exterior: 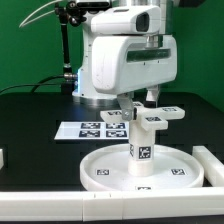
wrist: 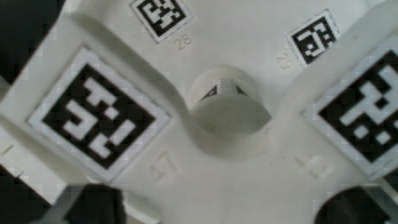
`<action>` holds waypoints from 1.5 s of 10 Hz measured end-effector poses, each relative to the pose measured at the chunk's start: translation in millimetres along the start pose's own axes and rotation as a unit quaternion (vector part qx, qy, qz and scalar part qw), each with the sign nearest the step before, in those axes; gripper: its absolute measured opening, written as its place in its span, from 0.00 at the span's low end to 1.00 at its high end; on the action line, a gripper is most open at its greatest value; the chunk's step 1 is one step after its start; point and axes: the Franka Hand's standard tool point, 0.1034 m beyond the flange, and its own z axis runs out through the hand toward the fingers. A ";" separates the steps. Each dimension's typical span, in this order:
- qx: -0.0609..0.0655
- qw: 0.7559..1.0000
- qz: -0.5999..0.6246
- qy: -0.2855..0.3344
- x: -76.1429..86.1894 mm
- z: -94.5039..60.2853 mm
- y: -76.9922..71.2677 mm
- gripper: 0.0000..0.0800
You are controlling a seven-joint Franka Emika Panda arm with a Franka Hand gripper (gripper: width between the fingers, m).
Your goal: Assemble round table
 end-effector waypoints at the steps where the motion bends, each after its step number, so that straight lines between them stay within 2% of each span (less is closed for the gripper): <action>1: 0.000 1.000 -0.004 0.000 -2.5 0.1 2.5 0.55; 5: -0.001 1.000 0.024 0.000 -5.5 0.1 5.5 0.55; 8: -0.001 0.993 0.118 0.000 -5.8 -0.1 6.0 0.55; 10: 0.000 0.975 0.223 0.002 -7.4 -0.2 7.2 0.55; 15: -0.001 0.920 0.392 0.009 -7.6 -1.0 9.4 0.55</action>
Offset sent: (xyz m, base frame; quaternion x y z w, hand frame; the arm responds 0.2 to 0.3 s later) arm 0.0000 0.0000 0.0000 0.0000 0.0000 0.0650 0.9979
